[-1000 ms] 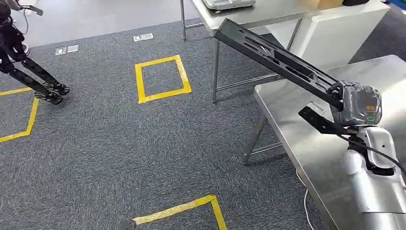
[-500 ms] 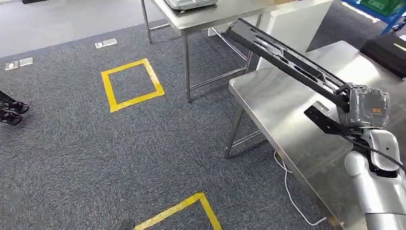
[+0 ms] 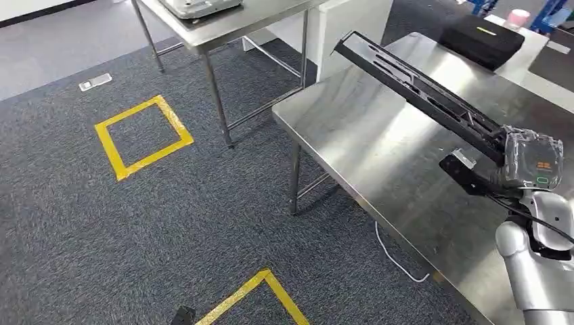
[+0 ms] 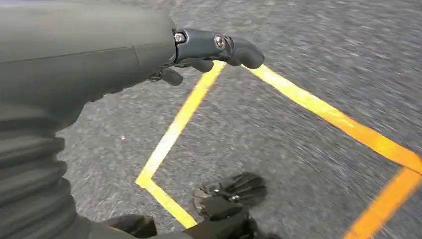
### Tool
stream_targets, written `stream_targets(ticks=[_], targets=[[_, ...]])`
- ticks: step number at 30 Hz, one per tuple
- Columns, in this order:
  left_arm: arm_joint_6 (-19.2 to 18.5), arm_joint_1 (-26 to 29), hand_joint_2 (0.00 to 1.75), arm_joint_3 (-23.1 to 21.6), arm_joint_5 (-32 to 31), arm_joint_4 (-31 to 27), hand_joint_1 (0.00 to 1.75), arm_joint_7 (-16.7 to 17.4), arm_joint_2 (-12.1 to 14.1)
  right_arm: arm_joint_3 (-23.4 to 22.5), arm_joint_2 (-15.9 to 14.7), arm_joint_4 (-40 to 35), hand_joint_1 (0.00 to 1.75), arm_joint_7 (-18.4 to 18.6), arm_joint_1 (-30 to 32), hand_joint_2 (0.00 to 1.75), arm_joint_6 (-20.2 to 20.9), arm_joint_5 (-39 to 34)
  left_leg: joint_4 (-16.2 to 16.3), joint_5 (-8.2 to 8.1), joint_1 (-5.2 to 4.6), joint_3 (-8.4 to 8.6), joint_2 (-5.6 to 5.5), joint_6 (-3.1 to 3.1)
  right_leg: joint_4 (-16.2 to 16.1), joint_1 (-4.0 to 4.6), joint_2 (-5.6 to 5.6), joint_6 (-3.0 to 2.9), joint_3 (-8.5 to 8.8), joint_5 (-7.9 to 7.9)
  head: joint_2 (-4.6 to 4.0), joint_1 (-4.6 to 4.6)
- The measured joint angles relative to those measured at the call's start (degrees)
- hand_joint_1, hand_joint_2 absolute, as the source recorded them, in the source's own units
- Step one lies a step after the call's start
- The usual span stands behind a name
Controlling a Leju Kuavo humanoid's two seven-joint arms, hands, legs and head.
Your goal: Take the parts from the cabinet and place them on the table.
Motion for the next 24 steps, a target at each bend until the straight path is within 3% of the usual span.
stream_targets(ticks=[1,2,3,4,5,6,7,8,9,12,13,14,15,16,17,18,19,20,21,22,23,24], targets=[[-0.1,0.1,1.75,0.0,-0.1,0.0,0.0,0.0,0.0,0.1,0.2,0.0,1.75,0.5,0.1,1.75,0.2,0.7,5.0,-2.59,0.12,-2.12,-1.31,-0.14,0.0,0.03,0.75,-0.05,-0.04,-0.01,0.0,-0.11],[-0.1,0.1,1.75,0.0,-0.1,0.0,0.0,0.0,0.0,0.0,0.3,0.1,1.75,0.9,0.3,1.75,0.2,1.1,9.6,-4.59,0.21,-4.29,-1.75,-0.27,0.0,0.11,1.61,-0.2,-0.13,0.08,0.0,-0.11],[-0.1,0.1,1.75,0.0,-0.2,0.0,0.0,0.0,0.0,0.0,0.4,0.2,1.75,1.0,0.5,1.75,0.1,1.3,12.8,-5.47,0.31,-5.93,-1.82,-0.32,0.0,0.17,2.37,-0.2,-0.17,0.09,0.0,-0.11],[-0.1,0.1,1.75,0.0,-0.2,0.0,0.0,0.0,0.0,0.0,0.4,0.4,1.75,1.0,0.6,1.75,0.1,1.4,13.3,-4.83,0.42,-6.28,-1.82,-0.35,0.0,0.18,3.31,-0.18,-0.16,0.11,0.0,-0.09],[-0.1,0.1,1.75,0.0,-0.2,0.0,0.0,0.0,0.0,0.0,0.4,0.6,1.75,1.1,0.7,1.75,0.1,1.6,10.7,-2.66,0.59,-5.21,-1.84,-0.31,0.2,0.14,4.24,-0.16,-0.15,0.11,0.0,-0.13],[-0.1,0.1,1.75,0.0,-0.3,0.0,0.0,0.0,0.0,0.0,0.4,0.6,1.75,1.1,0.8,1.75,0.1,1.6,6.4,-0.02,0.78,-3.14,-2.03,-0.27,0.3,0.08,5.09,-0.15,-0.14,0.11,0.0,-0.11],[-0.2,0.1,1.75,0.0,-0.3,0.0,0.0,0.0,0.1,0.0,0.4,0.7,1.75,1.1,0.8,1.75,0.1,1.7,0.8,2.76,0.99,-0.53,-2.9,-0.19,0.5,0.02,5.99,-0.12,-0.16,0.11,0.0,-0.13],[-0.2,0.1,1.75,0.0,-0.3,0.0,0.0,0.0,0.1,-0.1,0.4,0.7,1.75,1.1,0.8,1.75,0.1,1.7,-3.3,4.28,1.41,1.34,-6.24,-0.11,0.6,-0.06,6.68,-0.07,-0.37,0.12,0.0,-0.11],[-0.3,0.1,1.75,0.0,-0.4,0.0,0.0,0.0,0.2,0.0,0.5,0.7,1.75,1.2,0.6,1.75,0.1,1.8,-4.7,3.69,1.64,1.81,-8.1,-0.16,1.1,0.57,7.47,0.38,-0.97,0.17,0.0,-0.02],[-0.6,0.0,1.75,0.0,-0.6,0.0,0.0,0.1,0.3,-0.3,0.5,1.2,1.75,1.8,0.7,1.75,0.8,2.2,-4.5,3.97,0.65,1.58,-5.77,0.45,0.3,-0.21,9.73,1.85,-1.8,1.12,0.0,-0.09],[-0.7,-0.3,1.75,0.0,-0.7,0.0,0.0,0.1,0.2,-0.5,0.4,1.7,1.75,1.8,0.4,1.75,1.2,2.4,-5.4,4.61,0.99,1.77,-4.77,1.09,0.3,0.68,10.05,2.37,-2.25,1.33,0.0,-0.09],[-0.7,-0.5,1.75,0.0,-0.8,0.0,0.0,0.0,0.2,-0.7,0.4,2.6,1.75,1.9,0.0,1.75,1.3,2.5,-5.9,5.12,0.96,1.82,-4.03,1.51,1.5,0.19,6.23,2.14,-2.97,0.72,0.0,-0.05],[-0.7,-0.6,1.75,0.0,-0.9,-0.1,0.0,-0.3,0.2,-0.8,0.3,4.1,1.75,1.8,-1.3,1.75,1.8,2.6,-5.9,5.15,0.89,1.69,-3.24,1.91,4.3,0.49,3.1,1.85,-4.35,-1.05,0.0,0.42],[-0.6,-0.5,1.75,0.0,-0.9,-0.1,0.0,-0.8,0.2,-0.8,0.3,5.5,1.75,1.8,-2.5,1.75,1.8,2.6,-5.9,5.15,0.78,1.64,-2.31,1.91,8.4,0.35,2.04,1.71,-6.33,-2.96,0.0,0.57],[-0.4,-0.5,1.75,0.0,-0.9,-0.1,0.0,-1.5,0.2,-0.8,0.3,7.2,1.75,1.5,-3.5,1.75,1.8,2.7,-5.9,5.16,0.72,1.55,-1.35,1.92,13.2,0.24,1.66,1.71,-8.54,-4.75,0.0,0.48],[-0.2,-0.6,1.75,0.0,-0.9,-0.1,0.0,-1.9,0.2,-0.9,0.2,8.9,1.75,1.4,-4.4,1.75,1.8,2.8,-5.9,5.16,0.7,1.46,-0.34,1.92,17.8,0.13,1.6,2.07,-10.5,-5.98,0.0,0.61],[-0.1,-0.6,1.75,0.0,-0.9,-0.1,0.0,-2.0,0.2,-0.9,0.1,10.0,1.75,1.3,-4.9,1.75,1.8,2.8,-5.9,5.15,0.7,1.46,0.28,1.91,18.7,0.04,1.57,2.45,-10.76,-6.02,0.0,0.74],[0.0,-0.6,1.75,0.1,-0.9,-0.1,0.0,-2.1,0.2,-0.9,0.0,11.1,1.75,1.2,-5.3,1.75,1.8,2.9,-5.8,5.13,0.71,1.47,1.2,1.87,17.0,-0.16,1.45,3.1,-9.58,-5.18,0.0,0.7],[0.0,-0.6,1.75,0.2,-0.9,-0.1,0.0,-2.3,0.2,-0.9,-0.1,11.7,1.75,1.1,-5.8,1.75,1.8,2.9,-5.8,5.07,0.78,1.53,1.93,1.77,12.8,-0.36,0.98,3.8,-7.2,-3.54,0.0,0.79],[0.0,-0.6,1.75,0.4,-0.9,-0.1,0.0,-2.7,0.1,-0.9,-0.2,12.7,1.75,0.9,-6.7,1.75,1.8,2.9,-5.7,4.92,0.84,1.56,2.68,1.53,6.7,-0.61,-0.25,4.54,-3.94,-1.49,0.0,0.76],[0.1,-0.7,1.75,0.5,-0.9,-0.1,0.0,-3.1,0.1,-0.8,-0.2,13.8,1.75,0.6,-7.8,1.75,1.8,3.1,-5.5,4.75,0.76,1.59,3.31,1.23,1.9,-0.72,-2.45,5.0,-1.37,-0.16,0.0,0.76],[0.2,-0.8,1.75,0.6,-1.0,-0.2,0.0,-3.3,0.2,-0.7,0.1,15.6,1.75,0.5,-9.7,1.75,1.8,3.5,-5.4,4.51,0.13,1.39,4.09,0.72,1.5,0.14,-3.44,4.34,-0.76,-0.38,0.0,0.74]])
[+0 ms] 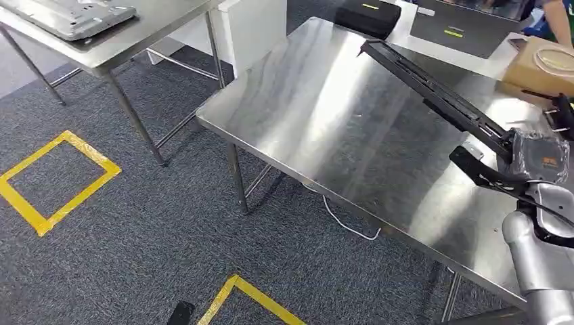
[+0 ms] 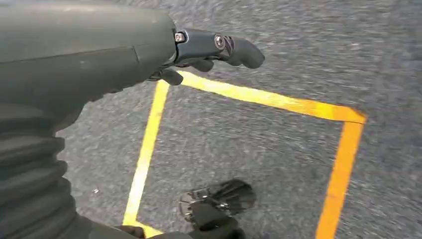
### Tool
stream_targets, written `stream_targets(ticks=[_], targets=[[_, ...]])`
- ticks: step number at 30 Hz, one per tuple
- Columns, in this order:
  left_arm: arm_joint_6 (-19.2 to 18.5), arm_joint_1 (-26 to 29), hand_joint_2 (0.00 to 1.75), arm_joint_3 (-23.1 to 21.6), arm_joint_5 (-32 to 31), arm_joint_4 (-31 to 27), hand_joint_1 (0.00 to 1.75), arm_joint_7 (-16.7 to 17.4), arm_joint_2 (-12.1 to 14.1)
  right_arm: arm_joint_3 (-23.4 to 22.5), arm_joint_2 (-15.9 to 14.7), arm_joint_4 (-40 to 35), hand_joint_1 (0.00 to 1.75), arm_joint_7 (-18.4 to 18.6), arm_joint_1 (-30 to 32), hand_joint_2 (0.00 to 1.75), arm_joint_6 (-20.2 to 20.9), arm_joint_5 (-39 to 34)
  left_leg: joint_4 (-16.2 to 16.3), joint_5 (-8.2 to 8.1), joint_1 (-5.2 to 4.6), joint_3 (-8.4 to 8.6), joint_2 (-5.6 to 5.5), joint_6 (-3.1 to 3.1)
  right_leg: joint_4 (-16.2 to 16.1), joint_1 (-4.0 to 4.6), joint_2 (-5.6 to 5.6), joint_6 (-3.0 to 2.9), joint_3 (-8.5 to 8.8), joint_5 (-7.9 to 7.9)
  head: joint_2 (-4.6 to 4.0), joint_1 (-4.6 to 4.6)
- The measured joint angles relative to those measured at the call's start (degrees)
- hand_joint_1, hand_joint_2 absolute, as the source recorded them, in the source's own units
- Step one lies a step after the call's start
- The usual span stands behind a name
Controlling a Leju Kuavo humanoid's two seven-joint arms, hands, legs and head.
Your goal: Take the parts from the cabinet and place them on the table.
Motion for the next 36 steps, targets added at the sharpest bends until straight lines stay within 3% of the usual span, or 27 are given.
stream_targets(ticks=[1,3,4,5,6,7,9,10,11,13,14,15,16,19,20,21,22,23,25,26,27,29,30,31,34,35,36], targets=[[0.1,-0.1,1.75,0.2,0.0,0.0,0.0,-0.1,0.0,0.3,0.3,2.2,1.75,-0.1,-1.8,1.75,0.0,0.5,0.1,-0.13,-0.31,-0.02,0.53,-0.33,-0.3,0.11,1.17,-1.0,-0.41,0.31,0.0,-0.18],[0.3,-0.4,1.75,0.5,-0.1,-0.2,0.0,-0.3,-0.2,0.7,0.4,6.2,1.75,0.0,-4.9,1.75,-0.1,1.5,0.0,-0.12,-0.27,0.36,1.75,-0.5,-0.2,-0.06,2.55,-1.58,-0.76,0.39,0.0,-0.53],[0.4,-0.5,1.75,0.7,-0.3,-0.2,0.0,-0.4,-0.2,1.0,0.5,8.4,1.75,0.0,-6.9,1.75,-0.1,2.0,0.1,-0.25,-0.02,0.35,2.47,-0.83,-0.2,-0.32,3.23,-2.29,-0.81,0.56,0.0,-0.42],[0.4,-0.7,1.75,0.8,-0.5,-0.2,0.0,-0.5,-0.2,1.4,0.6,10.3,1.75,-0.1,-8.5,1.75,-0.2,2.3,0.7,-0.88,0.48,0.02,0.48,-1.4,-0.3,-0.79,3.72,-2.92,-0.78,0.78,0.0,-0.55],[0.4,-0.7,1.75,0.8,-0.5,-0.3,0.0,-0.7,-0.2,1.8,0.6,12.1,1.75,-0.1,-10.3,1.75,-0.3,2.5,3.1,-2.7,0.73,-0.97,-2.97,-1.53,-0.4,-0.72,4.33,-3.38,-0.88,0.87,0.0,-0.7],[0.4,-0.6,1.75,0.8,-0.6,-0.3,0.0,-0.7,-0.3,2.2,1.0,13.8,1.75,-0.1,-11.7,1.75,-0.4,2.6,7.8,-5.4,0.73,-3.05,-4.82,-1.59,-0.4,-0.65,4.92,-3.93,-0.94,0.91,0.0,-0.86],[0.4,-0.3,1.75,0.8,-0.6,-0.2,0.0,-0.7,-0.3,2.9,1.7,16.0,1.75,-0.2,-13.1,1.75,-0.8,2.6,17.2,-9.12,0.72,-7.77,-5.71,-1.66,-0.3,-0.25,6.33,-4.17,-1.02,0.99,0.0,-1.03],[0.4,-0.3,1.75,0.9,-0.7,-0.2,0.0,-0.7,-0.3,3.1,1.9,17.1,1.75,-0.3,-13.5,1.75,-0.8,2.6,19.3,-9.2,0.71,-9.02,-5.72,-1.56,-0.3,-0.04,7.03,-4.19,-1.02,1.0,0.0,-1.01],[0.4,-0.3,1.75,0.9,-0.7,-0.2,0.0,-0.7,-0.3,3.3,2.0,17.9,1.75,-0.3,-13.8,1.75,-0.9,2.5,18.6,-8.08,0.7,-9.01,-5.76,-1.28,-0.3,0.12,7.72,-4.2,-1.0,1.01,0.0,-1.01],[0.3,-0.3,1.75,0.9,-0.9,-0.3,0.0,-1.3,-0.3,3.7,2.1,19.0,1.75,-0.4,-14.4,1.75,-0.9,2.6,10.5,-2.92,0.69,-5.5,-6.46,-0.49,-0.2,0.38,9.22,-4.33,-0.98,1.11,0.0,-1.01],[0.5,-0.3,1.75,0.9,-1.0,-0.3,0.0,-2.1,-0.3,3.9,2.1,19.7,1.75,-0.9,-14.8,1.75,-0.8,2.8,5.2,-0.36,0.69,-2.99,-8.11,0.06,-0.2,0.41,10.02,-4.27,-1.0,1.16,0.0,-1.03],[1.0,-0.2,1.75,1.0,-1.1,-0.3,0.0,-3.3,-0.2,4.3,2.3,20.7,1.75,-1.9,-15.6,1.75,-0.7,2.8,2.1,0.12,0.78,-1.55,-11.45,0.72,-0.2,0.38,10.55,-4.1,-1.18,1.28,0.0,-0.94],[1.5,-0.1,1.75,1.2,-1.0,-0.3,0.0,-4.5,-0.2,4.6,2.5,21.8,1.75,-3.2,-16.5,1.75,-0.5,2.8,1.3,0.13,0.79,-1.37,-10.85,0.47,0.0,0.81,11.29,-3.97,-1.36,1.34,0.0,-0.81],[4.2,0.0,1.75,2.4,0.0,-0.3,0.0,-9.0,-0.4,5.7,2.6,25.0,1.75,-8.5,-19.0,1.75,0.0,1.7,1.1,0.26,0.24,-0.95,-8.52,0.62,-0.6,0.3,13.61,-2.88,-1.99,2.05,0.0,-0.99],[5.0,0.0,1.75,2.8,0.5,-0.3,0.0,-10.4,-0.7,6.1,2.6,25.8,1.75,-9.6,-19.7,1.75,-0.1,2.0,0.0,0.98,1.09,-0.57,-7.45,0.88,-0.1,1.12,13.09,-2.74,-2.55,1.88,0.0,-0.92],[5.4,0.0,1.75,3.3,0.8,-0.3,0.0,-11.3,-0.7,6.8,2.7,26.6,1.75,-10.3,-20.5,1.75,-0.2,2.3,-0.2,1.17,0.81,-0.45,-6.93,1.08,1.5,1.05,9.75,-3.01,-3.6,0.86,0.0,-0.93],[5.6,0.1,1.75,3.8,0.9,-0.3,0.0,-11.9,-0.8,7.6,3.4,27.6,1.75,-10.9,-21.7,1.75,-0.2,2.2,-0.2,1.21,0.79,-0.6,-6.1,1.19,5.4,1.14,6.84,-3.39,-5.48,-1.1,0.0,-0.13],[5.6,0.3,1.75,4.0,0.9,-0.3,0.0,-12.2,-0.9,8.2,3.9,28.5,1.75,-11.5,-22.4,1.75,-0.2,2.1,-0.2,1.16,0.73,-0.61,-5.11,1.19,10.0,1.11,5.73,-3.45,-7.62,-2.88,0.0,-0.05],[5.8,0.6,1.75,4.4,0.9,-0.3,0.0,-12.7,-0.9,9.6,5.6,29.9,1.75,-12.5,-22.7,1.75,-0.4,2.9,-0.2,1.1,0.74,-0.67,-3.58,1.14,18.1,0.67,5.08,-2.97,-11.29,-5.25,0.0,0.0],[5.9,0.7,1.75,4.6,0.6,-0.3,0.0,-12.9,-1.0,10.5,6.5,30.5,1.75,-13.1,-22.7,1.75,-0.7,3.5,-0.1,1.04,0.83,-0.65,-3.25,1.06,18.1,0.3,4.93,-2.5,-11.19,-4.96,0.0,0.02],[6.3,0.7,1.75,4.7,0.2,-0.3,0.0,-13.1,-1.0,11.3,7.2,31.0,1.75,-13.7,-22.7,1.75,-1.2,3.7,-0.1,0.98,0.89,-0.65,-2.71,0.94,15.5,-0.04,4.74,-1.83,-9.65,-3.89,0.0,0.0],[7.6,0.7,1.75,4.8,-0.5,-0.3,0.0,-13.3,-1.1,13.0,8.8,31.6,1.75,-15.6,-22.9,1.75,-2.8,4.2,0.1,0.74,1.22,-0.55,-1.82,0.27,3.9,-1.0,3.68,-0.19,-3.28,-0.1,0.0,0.08],[8.0,0.7,1.75,4.9,-0.8,-0.3,0.0,-13.4,-1.1,13.8,9.5,31.9,1.75,-16.3,-23.1,1.75,-4.0,4.5,0.2,0.6,1.05,-0.62,-1.56,-0.33,-0.2,-1.31,2.56,-0.02,-1.45,0.2,0.0,0.24],[8.3,0.7,1.75,4.9,-0.9,-0.3,0.0,-13.4,-1.2,14.8,10.8,32.2,1.75,-16.4,-23.4,1.75,-5.0,5.1,0.4,0.5,0.74,-0.97,-1.4,-0.86,-0.1,-0.16,3.07,-0.63,-0.61,0.53,0.0,0.37],[8.2,0.7,1.75,5.0,-1.0,-0.3,0.0,-13.6,-1.6,17.2,12.8,33.1,1.75,-16.4,-23.6,1.75,-6.0,6.4,0.3,0.5,0.9,-0.7,-0.94,-1.29,0.3,-0.5,3.62,-1.84,-1.22,0.38,0.0,-0.46],[8.0,0.6,1.75,5.0,-1.0,-0.3,0.0,-13.4,-1.6,17.7,13.4,33.2,1.75,-16.4,-23.7,1.75,-6.1,6.4,0.8,0.2,1.25,-0.8,-1.29,-1.89,0.1,-0.7,3.78,-2.62,-1.1,0.5,0.0,-0.62],[7.7,0.6,1.75,5.0,-1.0,-0.3,0.0,-13.3,-1.6,18.3,14.3,33.3,1.75,-16.7,-23.9,1.75,-6.3,6.4,2.3,-0.89,1.62,-1.53,-3.16,-2.25,0.1,-0.88,3.97,-2.98,-1.06,0.48,0.0,-0.66]])
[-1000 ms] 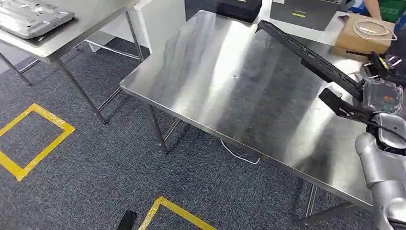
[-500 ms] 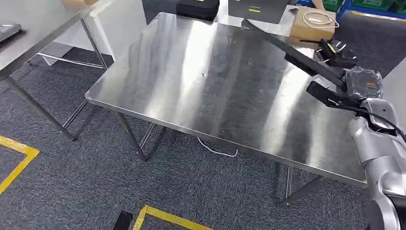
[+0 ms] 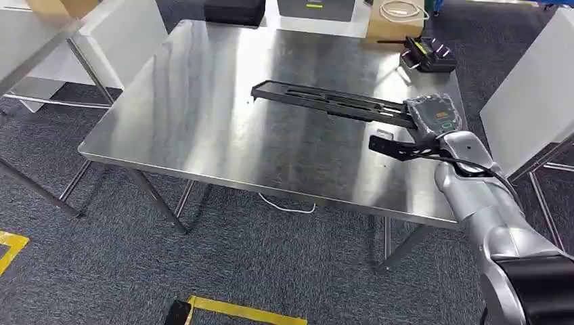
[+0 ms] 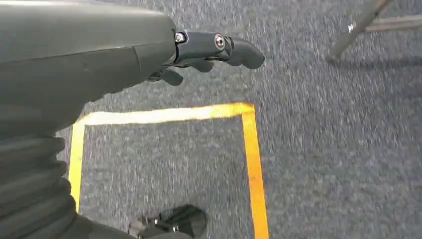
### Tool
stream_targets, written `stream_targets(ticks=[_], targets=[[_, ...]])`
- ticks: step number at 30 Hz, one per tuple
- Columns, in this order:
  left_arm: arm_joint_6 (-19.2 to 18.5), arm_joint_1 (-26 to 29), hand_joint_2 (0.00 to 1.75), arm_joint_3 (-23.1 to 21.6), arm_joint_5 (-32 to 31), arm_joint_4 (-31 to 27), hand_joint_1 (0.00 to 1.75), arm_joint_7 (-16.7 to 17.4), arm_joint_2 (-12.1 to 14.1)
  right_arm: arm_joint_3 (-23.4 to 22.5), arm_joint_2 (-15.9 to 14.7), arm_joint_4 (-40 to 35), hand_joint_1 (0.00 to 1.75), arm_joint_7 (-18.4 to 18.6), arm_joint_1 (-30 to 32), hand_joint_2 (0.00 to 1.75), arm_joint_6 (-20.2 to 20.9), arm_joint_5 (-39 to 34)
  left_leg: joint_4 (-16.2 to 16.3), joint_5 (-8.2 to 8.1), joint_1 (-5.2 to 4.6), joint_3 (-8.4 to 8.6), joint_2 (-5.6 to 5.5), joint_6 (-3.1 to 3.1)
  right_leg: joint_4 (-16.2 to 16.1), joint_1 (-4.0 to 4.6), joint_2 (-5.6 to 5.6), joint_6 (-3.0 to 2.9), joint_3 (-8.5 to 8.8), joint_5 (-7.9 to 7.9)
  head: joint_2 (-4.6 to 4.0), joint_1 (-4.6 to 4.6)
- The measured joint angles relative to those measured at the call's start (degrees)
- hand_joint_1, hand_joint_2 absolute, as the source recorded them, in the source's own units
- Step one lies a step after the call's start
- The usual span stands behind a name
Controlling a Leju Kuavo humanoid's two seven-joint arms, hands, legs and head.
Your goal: Take the parts from the cabinet and place them on the table.
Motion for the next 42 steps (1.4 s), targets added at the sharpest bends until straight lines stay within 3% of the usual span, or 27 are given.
stream_targets(ticks=[1,3,4,5,6,9,10,11,12,16,20,26,42], targets=[[-0.1,0.1,1.75,0.0,-0.1,0.0,0.0,0.1,0.0,0.4,0.4,0.2,1.75,-0.5,-0.3,1.75,-0.1,-0.1,3.2,-2.26,-0.01,-1.45,-1.46,0.01,0.0,0.05,0.05,-0.74,0.01,0.04,0.0,-0.09],[-0.1,0.4,1.75,0.0,-0.1,0.0,0.0,0.2,0.0,1.2,1.7,0.6,1.75,-0.7,-0.5,1.75,-0.4,-0.2,12.4,-6.68,-0.02,-5.74,-2.39,-0.06,0.0,0.39,0.43,-1.11,-0.01,0.03,0.0,-0.17],[-0.1,0.6,1.75,0.0,-0.1,0.1,0.0,0.3,0.0,1.6,2.5,0.8,1.75,-0.7,-0.4,1.75,-0.4,-0.2,16.5,-7.82,-0.02,-7.9,-2.48,0.03,0.0,0.62,0.76,-1.19,0.01,-0.03,0.0,-0.22],[-0.1,0.7,1.75,0.0,-0.1,0.1,0.0,0.4,0.0,1.8,2.8,1.1,1.75,-0.7,-0.4,1.75,-0.4,-0.3,17.1,-7.27,-0.02,-8.57,-2.48,0.16,0.0,0.73,1.08,-1.19,0.02,-0.03,0.0,-0.17],[-0.1,0.8,1.75,0.0,-0.2,0.1,0.0,0.4,0.0,2.0,3.2,1.2,1.75,-0.7,-0.5,1.75,-0.4,-0.4,15.2,-5.5,-0.02,-8.0,-2.48,0.37,0.1,0.77,1.34,-1.18,0.07,-0.03,0.0,-0.2],[-0.1,0.8,1.75,0.1,-0.2,0.1,0.0,0.7,0.1,2.6,4.0,1.6,1.75,-0.7,-0.8,1.75,-0.3,-0.5,0.7,2.18,0.0,-1.43,-2.85,1.13,0.1,0.78,1.94,-1.13,0.36,-0.06,0.0,-0.2],[-0.1,0.8,1.75,0.1,-0.2,0.1,0.0,1.0,0.1,2.7,4.2,1.7,1.75,-0.6,-1.2,1.75,-0.3,-0.5,-0.8,1.56,-0.28,-0.76,-3.01,0.92,0.2,1.6,2.05,-0.96,0.08,-0.14,0.0,-0.17],[-0.1,0.9,1.75,0.1,-0.4,0.1,0.0,1.1,0.1,2.9,4.3,1.8,1.75,-0.6,-1.4,1.75,-0.3,-0.3,-0.9,1.7,-0.32,-0.91,-2.92,0.86,0.3,1.65,2.1,-0.81,-0.04,-0.11,0.0,-0.02],[-0.1,1.0,1.75,0.1,-0.6,0.1,0.0,1.3,0.1,3.0,4.3,2.0,1.75,-0.5,-1.6,1.75,-0.3,0.0,-1.0,1.92,-0.22,-0.98,-2.82,0.17,0.6,2.32,2.13,-1.1,-0.15,-0.39,0.0,-0.04],[-0.2,1.1,1.75,0.1,-0.8,0.2,0.0,1.4,0.2,4.0,4.4,2.6,1.75,1.0,-2.1,1.75,-0.3,1.4,-1.0,2.08,-1.33,-1.0,-3.09,0.71,0.2,1.85,1.96,-0.79,-0.21,-0.11,0.0,-0.11],[-0.1,1.3,1.75,0.1,-0.9,0.2,0.0,0.8,0.2,4.9,4.0,3.5,1.75,6.3,-3.6,1.75,-0.2,3.1,-0.9,2.26,-1.55,-1.24,-3.16,1.25,-0.1,1.65,1.82,-0.36,-0.21,0.17,0.0,-0.06],[0.0,1.5,1.75,0.1,-0.8,0.2,0.0,0.9,0.2,5.5,2.6,4.6,1.75,9.7,-5.7,1.75,1.5,3.3,-0.9,2.32,-1.64,-1.27,-3.14,1.5,-0.2,1.57,1.82,-0.09,-0.2,0.34,0.0,-0.06],[-0.7,2.6,1.75,0.9,-1.9,0.6,0.0,6.6,0.4,5.8,0.8,6.4,1.75,9.6,-6.5,1.75,2.0,3.2,-0.9,2.37,-1.46,-1.28,-3.08,1.55,-0.2,1.74,1.84,-0.02,-0.3,0.38,0.0,-0.11]])
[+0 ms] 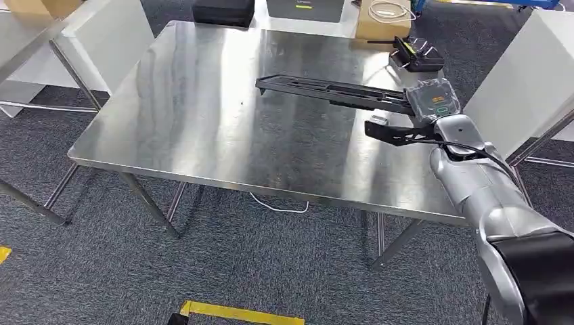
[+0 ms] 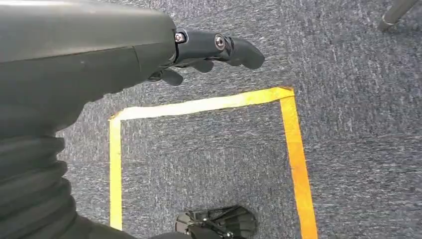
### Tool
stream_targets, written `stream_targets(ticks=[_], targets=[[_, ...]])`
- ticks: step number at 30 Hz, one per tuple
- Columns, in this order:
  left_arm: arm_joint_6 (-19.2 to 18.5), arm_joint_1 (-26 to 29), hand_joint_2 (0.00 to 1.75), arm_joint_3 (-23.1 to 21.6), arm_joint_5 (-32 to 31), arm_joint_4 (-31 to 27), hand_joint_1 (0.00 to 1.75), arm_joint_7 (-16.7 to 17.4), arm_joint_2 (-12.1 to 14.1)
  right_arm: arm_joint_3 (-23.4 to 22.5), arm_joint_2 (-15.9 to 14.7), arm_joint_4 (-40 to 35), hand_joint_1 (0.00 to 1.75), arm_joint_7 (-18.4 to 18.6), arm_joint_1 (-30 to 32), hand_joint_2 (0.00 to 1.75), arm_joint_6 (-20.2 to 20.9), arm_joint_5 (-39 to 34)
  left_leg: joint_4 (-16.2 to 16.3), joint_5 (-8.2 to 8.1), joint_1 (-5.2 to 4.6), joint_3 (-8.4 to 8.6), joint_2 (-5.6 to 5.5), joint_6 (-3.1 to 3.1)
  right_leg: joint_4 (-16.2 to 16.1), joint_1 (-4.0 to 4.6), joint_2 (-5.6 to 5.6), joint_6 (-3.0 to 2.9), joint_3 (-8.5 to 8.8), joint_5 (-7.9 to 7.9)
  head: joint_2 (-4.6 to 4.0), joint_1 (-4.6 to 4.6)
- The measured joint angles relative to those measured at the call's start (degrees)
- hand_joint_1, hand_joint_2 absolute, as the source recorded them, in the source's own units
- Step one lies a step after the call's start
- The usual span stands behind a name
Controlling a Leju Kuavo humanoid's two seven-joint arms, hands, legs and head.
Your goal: Take the parts from the cabinet and place them on the table.
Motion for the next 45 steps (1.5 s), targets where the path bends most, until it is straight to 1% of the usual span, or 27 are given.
stream_targets(ticks=[9,10,11,15,16,17,18,19,20,21,22,23,24,25,26,27,28,29,30,31,32,34,38,39,40,43,45], targets=[[-2.4,0.2,1.75,0.0,-0.6,0.0,0.0,1.5,0.0,0.2,0.2,0.0,1.75,-1.6,0.0,1.75,0.0,0.9,0.0,0.0,-0.01,-0.01,0.0,0.0,0.0,0.0,0.0,0.0,0.01,0.0,0.0,0.02],[-3.3,0.2,1.75,0.0,-0.6,0.0,0.0,1.5,0.0,0.2,0.2,0.0,1.75,-1.6,0.0,1.75,0.1,1.0,0.2,-0.07,-0.1,-0.1,-0.01,0.08,-0.1,-0.07,-0.01,0.07,0.08,0.05,0.0,0.02],[-4.4,0.2,1.75,0.0,-0.7,0.0,0.0,1.6,0.2,0.3,0.3,0.0,1.75,-1.6,0.0,1.75,0.2,1.1,0.3,-0.15,-0.21,-0.18,-0.03,0.3,-0.1,-0.62,0.0,0.37,0.06,0.07,0.0,-0.04],[-4.7,0.2,1.75,0.0,-1.2,0.0,0.0,1.7,0.2,0.4,0.3,0.0,1.75,-1.5,0.0,1.75,0.4,1.6,0.2,-0.05,-0.33,-0.31,-0.03,0.61,-0.3,-0.81,0.02,0.74,0.11,0.28,0.0,0.0],[-4.7,0.2,1.75,0.0,-1.2,0.0,0.0,1.7,0.3,0.4,0.4,0.0,1.75,-1.5,0.0,1.75,0.4,1.6,0.1,0.11,-0.37,-0.24,0.01,0.87,-0.6,-0.82,0.08,1.02,0.12,0.46,0.0,-0.06],[-4.7,0.2,1.75,0.0,-1.2,0.0,0.0,1.7,0.3,0.5,0.3,0.0,1.75,-1.5,0.0,1.75,0.4,1.6,-1.0,0.7,0.34,0.4,0.27,1.5,-0.3,-0.24,0.02,1.22,-0.21,0.21,0.0,0.02],[-4.7,0.2,1.75,0.0,-1.2,0.0,0.0,1.7,0.2,0.5,0.2,0.0,1.75,-1.5,-0.1,1.75,0.4,1.6,-1.3,0.86,0.33,0.58,0.45,1.8,1.2,-0.53,-0.57,0.84,-0.97,-0.85,0.0,0.04],[-4.6,0.1,1.75,0.0,-1.2,0.0,0.0,1.7,0.3,0.5,0.2,0.0,1.75,-1.5,-0.2,1.75,0.4,1.5,-1.3,0.9,0.44,0.53,0.54,1.97,4.5,-0.51,-0.66,0.36,-2.35,-2.57,0.0,0.18],[-4.5,0.1,1.75,0.0,-1.3,0.0,0.0,1.9,0.3,0.6,0.2,0.0,1.75,-1.5,-0.2,1.75,0.4,1.6,-1.3,0.9,0.47,0.54,0.63,1.97,9.4,-0.63,-0.74,0.13,-4.55,-4.6,0.0,0.31],[-4.3,0.1,1.75,0.0,-1.3,0.0,0.0,2.2,0.3,0.6,0.1,0.1,1.75,-1.5,-0.1,1.75,0.4,1.6,-1.3,0.89,0.47,0.5,0.7,1.96,14.0,-0.68,-0.73,0.08,-6.8,-6.37,0.0,0.2],[-4.3,0.1,1.75,0.0,-1.3,0.0,0.0,2.5,0.3,0.6,0.1,0.2,1.75,-1.5,0.1,1.75,0.4,1.9,-1.2,0.89,0.47,0.44,0.74,1.94,17.9,-0.61,-0.74,0.32,-8.52,-7.53,0.0,0.31],[-4.5,0.2,1.75,0.0,-1.3,0.0,0.0,2.6,0.3,0.7,0.0,0.3,1.75,-1.4,0.4,1.75,0.4,1.9,-1.2,0.89,0.47,0.45,0.77,1.91,18.4,-0.69,-0.75,0.72,-8.69,-7.37,0.0,0.22],[-4.8,0.2,1.75,0.0,-1.5,0.0,0.0,2.8,0.3,0.8,-0.1,0.3,1.75,-1.4,0.5,1.75,0.4,2.0,-1.2,0.86,0.55,0.46,0.79,1.8,16.0,-0.92,-0.83,1.28,-7.33,-6.27,0.0,0.24],[-4.9,0.1,1.75,0.0,-1.7,0.0,0.0,2.9,0.3,0.9,-0.2,0.3,1.75,-1.5,0.5,1.75,0.4,2.1,-1.1,0.85,0.7,0.48,0.79,1.59,11.4,-1.22,-1.0,1.92,-4.89,-4.49,0.0,0.31],[-4.9,0.1,1.75,0.0,-1.9,0.0,0.0,2.9,0.3,0.9,-0.3,0.3,1.75,-1.5,0.5,1.75,0.4,2.1,-1.0,0.72,0.9,0.52,0.79,1.16,5.3,-1.59,-1.43,2.64,-1.64,-2.4,0.0,0.2],[-4.9,0.1,1.75,0.0,-1.9,0.0,0.0,3.0,0.3,1.0,-0.4,0.3,1.75,-1.5,0.5,1.75,0.4,2.1,-0.8,0.55,0.84,0.47,0.83,0.57,0.5,-1.87,-2.12,2.95,0.52,-1.71,0.0,0.42],[-4.8,0.0,1.75,0.0,-2.1,0.0,0.0,3.0,0.5,1.0,-0.3,0.3,1.75,-1.5,0.3,1.75,0.4,2.1,-0.6,0.45,0.51,0.1,0.84,0.01,0.6,-0.91,-1.54,2.33,1.29,-1.61,0.0,0.46],[-4.8,0.1,1.75,0.0,-2.2,0.0,0.0,3.0,0.6,1.0,-0.5,0.4,1.75,-1.6,0.4,1.75,0.4,2.0,-0.6,0.45,0.48,0.12,0.88,-0.13,0.4,-1.15,-1.26,1.3,0.96,-1.42,0.0,0.15],[-4.7,0.1,1.75,-0.1,-2.3,0.0,0.0,3.1,0.7,1.0,-0.5,0.4,1.75,-1.6,0.5,1.75,0.4,2.1,-0.5,0.49,0.55,0.03,0.87,0.36,0.3,-1.52,-1.25,1.18,0.96,-1.22,0.0,0.09],[-4.7,0.1,1.75,-0.1,-2.3,0.0,0.0,3.1,0.7,1.1,-0.5,0.4,1.75,-1.6,0.6,1.75,0.4,2.1,-0.5,0.79,0.52,-0.04,0.82,1.17,0.3,-1.39,-1.17,1.17,0.95,-1.21,0.0,0.07],[-4.7,0.1,1.75,-0.1,-2.3,0.0,0.0,3.1,0.7,1.1,-0.8,0.4,1.75,-1.7,0.7,1.75,0.3,2.1,-0.7,0.84,0.52,-0.02,0.81,1.37,0.3,-1.25,-1.11,0.98,0.92,-1.12,0.0,0.02],[-4.7,0.1,1.75,-0.1,-2.3,0.0,0.0,3.1,0.8,1.1,-0.9,0.4,1.75,-1.9,0.8,1.75,0.3,2.2,-0.9,0.95,0.65,0.18,0.96,1.55,0.3,-1.07,-0.86,0.93,0.9,-1.14,0.0,0.02],[-4.9,0.0,1.75,-0.1,-2.3,0.0,0.0,3.1,0.8,1.1,-1.0,0.4,1.75,-2.1,0.9,1.75,0.3,2.2,-1.3,1.01,0.83,0.44,1.1,1.59,0.4,-0.77,-0.72,0.83,0.89,-1.18,0.0,0.02],[-5.0,0.0,1.75,-0.1,-2.3,0.0,0.0,3.2,0.8,1.1,-1.0,0.4,1.75,-2.1,0.9,1.75,0.3,2.2,-1.3,1.03,0.89,0.44,1.11,1.56,0.4,-0.62,-0.73,0.48,0.89,-1.16,0.0,0.04],[-5.0,0.0,1.75,-0.1,-2.3,0.0,0.0,3.2,0.8,1.1,-1.0,0.4,1.75,-2.3,0.9,1.75,0.3,2.2,-1.3,1.05,0.94,0.42,1.12,1.49,0.4,-0.53,-0.74,-0.06,0.89,-1.24,0.0,0.04],[-5.0,0.0,1.75,-0.1,-2.3,0.0,0.0,3.6,0.8,1.1,-0.9,0.4,1.75,-3.2,0.9,1.75,0.1,2.1,-1.4,1.06,1.07,0.43,1.21,0.38,0.4,-0.36,-0.75,-0.11,0.88,-1.24,0.0,0.04],[-5.0,0.0,1.75,-0.1,-2.3,0.0,0.0,3.7,0.8,1.2,-0.6,0.4,1.75,-3.7,1.0,1.75,0.0,2.2,-1.4,1.03,1.2,0.42,1.23,-0.79,0.5,-0.25,-0.75,-0.11,0.86,-1.25,0.0,0.07]])
